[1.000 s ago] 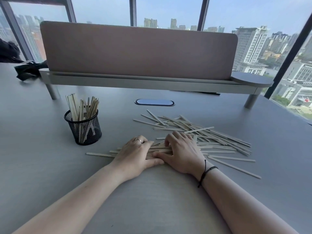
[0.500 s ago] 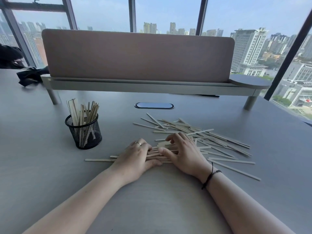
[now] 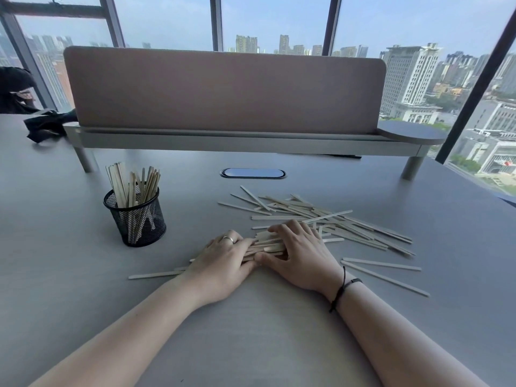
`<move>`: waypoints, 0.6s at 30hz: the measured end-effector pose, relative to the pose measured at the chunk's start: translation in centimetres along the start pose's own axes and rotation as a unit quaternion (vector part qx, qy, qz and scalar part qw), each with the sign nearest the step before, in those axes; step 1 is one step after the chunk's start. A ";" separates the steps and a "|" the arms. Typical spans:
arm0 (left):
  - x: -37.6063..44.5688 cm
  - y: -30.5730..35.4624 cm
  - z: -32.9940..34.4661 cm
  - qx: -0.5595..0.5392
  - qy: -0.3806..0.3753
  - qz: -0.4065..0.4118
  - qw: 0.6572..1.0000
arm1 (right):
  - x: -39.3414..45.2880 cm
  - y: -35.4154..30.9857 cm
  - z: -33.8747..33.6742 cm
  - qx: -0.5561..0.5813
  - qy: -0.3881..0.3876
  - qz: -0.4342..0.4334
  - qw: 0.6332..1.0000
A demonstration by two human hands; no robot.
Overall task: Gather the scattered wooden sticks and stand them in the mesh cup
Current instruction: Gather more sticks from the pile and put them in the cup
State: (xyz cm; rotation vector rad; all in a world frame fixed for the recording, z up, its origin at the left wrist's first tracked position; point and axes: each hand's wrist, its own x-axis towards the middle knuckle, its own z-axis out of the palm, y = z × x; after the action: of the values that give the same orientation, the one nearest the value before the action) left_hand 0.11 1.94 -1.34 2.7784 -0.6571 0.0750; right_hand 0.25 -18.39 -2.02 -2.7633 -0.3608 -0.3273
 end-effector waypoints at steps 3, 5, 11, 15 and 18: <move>0.1 -0.1 0.1 -0.037 0.013 0.007 0.999 | 0.0 0.0 0.0 -0.003 -0.002 0.000 1.000; 0.1 -0.1 0.2 -0.042 0.021 0.004 0.999 | 0.0 0.0 0.0 -0.006 -0.004 0.000 1.000; -0.1 -0.6 0.5 -0.105 0.051 0.020 0.993 | -0.1 0.0 -0.2 0.011 -0.003 0.002 1.000; -0.1 -0.9 0.5 -0.112 0.069 0.041 0.990 | -0.2 0.0 -0.4 0.015 -0.007 0.004 1.000; -0.1 -1.0 0.7 -0.107 0.078 0.057 0.990 | -0.2 0.0 -0.5 0.019 -0.008 0.005 1.000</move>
State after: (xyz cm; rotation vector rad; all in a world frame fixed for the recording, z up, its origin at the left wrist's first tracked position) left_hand 0.44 2.65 -2.32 2.4998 -0.7355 0.2305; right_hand -0.01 -18.62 -1.64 -2.7320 -0.3541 -0.2921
